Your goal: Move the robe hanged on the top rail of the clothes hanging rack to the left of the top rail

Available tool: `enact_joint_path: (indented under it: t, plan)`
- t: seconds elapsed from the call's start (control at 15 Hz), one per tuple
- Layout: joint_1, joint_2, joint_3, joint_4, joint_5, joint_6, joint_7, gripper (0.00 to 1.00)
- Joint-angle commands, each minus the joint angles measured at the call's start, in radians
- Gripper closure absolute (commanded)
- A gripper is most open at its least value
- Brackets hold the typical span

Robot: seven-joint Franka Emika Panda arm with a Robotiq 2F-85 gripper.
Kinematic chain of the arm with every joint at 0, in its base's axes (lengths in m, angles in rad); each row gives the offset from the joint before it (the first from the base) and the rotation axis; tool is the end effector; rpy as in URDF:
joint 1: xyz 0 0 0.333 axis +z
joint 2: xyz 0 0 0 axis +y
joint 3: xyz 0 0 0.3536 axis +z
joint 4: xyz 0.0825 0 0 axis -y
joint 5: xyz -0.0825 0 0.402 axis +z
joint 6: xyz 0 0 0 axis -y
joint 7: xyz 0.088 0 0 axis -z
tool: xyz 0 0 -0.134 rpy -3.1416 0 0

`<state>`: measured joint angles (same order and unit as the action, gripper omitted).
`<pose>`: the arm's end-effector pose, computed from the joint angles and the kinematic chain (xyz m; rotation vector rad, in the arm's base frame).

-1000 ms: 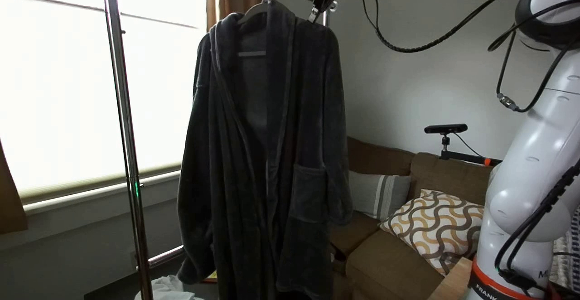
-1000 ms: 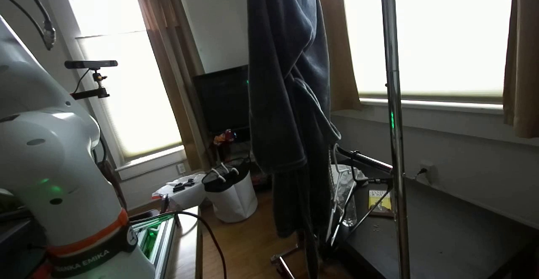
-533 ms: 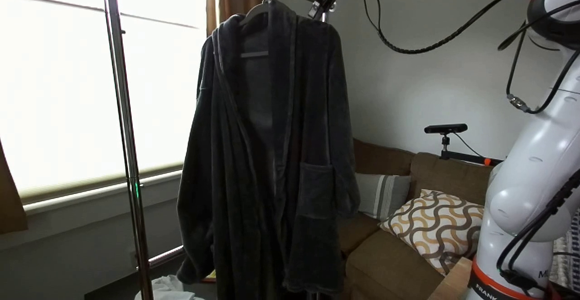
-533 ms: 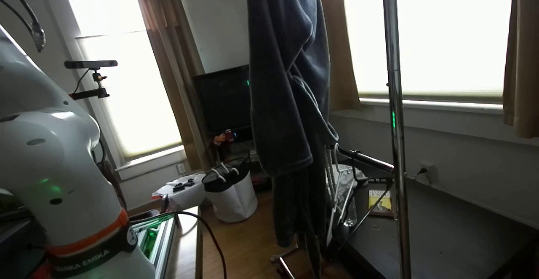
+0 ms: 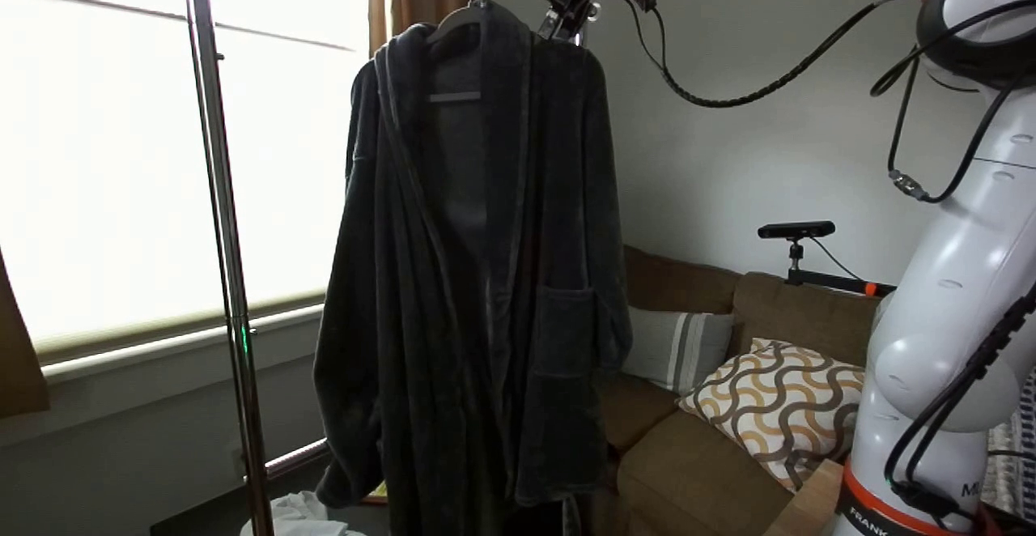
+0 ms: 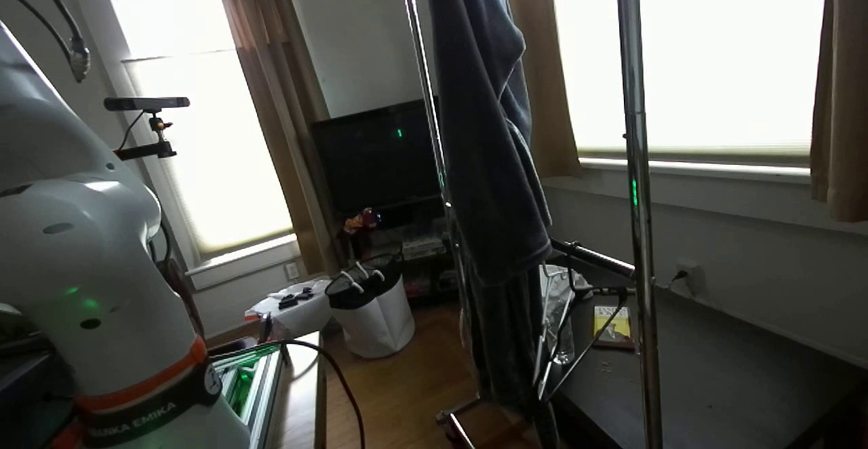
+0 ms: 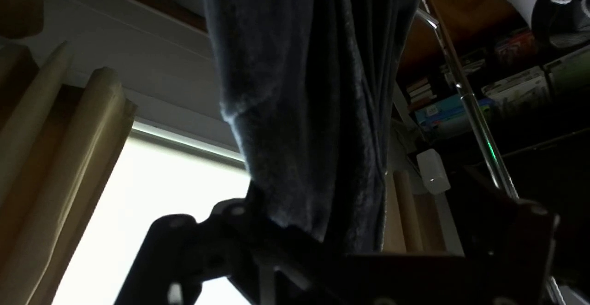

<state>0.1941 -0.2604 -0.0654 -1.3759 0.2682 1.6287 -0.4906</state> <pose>0.4470 0.0840 0.8776 -2.6857 -0.9381 -0.8088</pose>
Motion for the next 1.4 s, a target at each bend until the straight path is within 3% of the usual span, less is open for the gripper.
enact_joint_path:
  t: [0.0, 0.07, 0.2, 0.8, 1.33]
  plan:
    - [0.001, 0.006, -0.004, 0.005, 0.025, 0.004, 0.013, 0.04]
    - [0.0, 0.006, -0.005, 0.009, 0.022, -0.003, 0.015, 0.24]
    - [-0.001, 0.005, -0.008, 0.009, 0.023, -0.016, 0.014, 0.31]
    - [0.001, 0.008, -0.024, 0.006, 0.04, -0.029, 0.013, 0.99]
    - [0.012, -0.067, -0.001, 0.003, 0.058, -0.069, 0.018, 0.98]
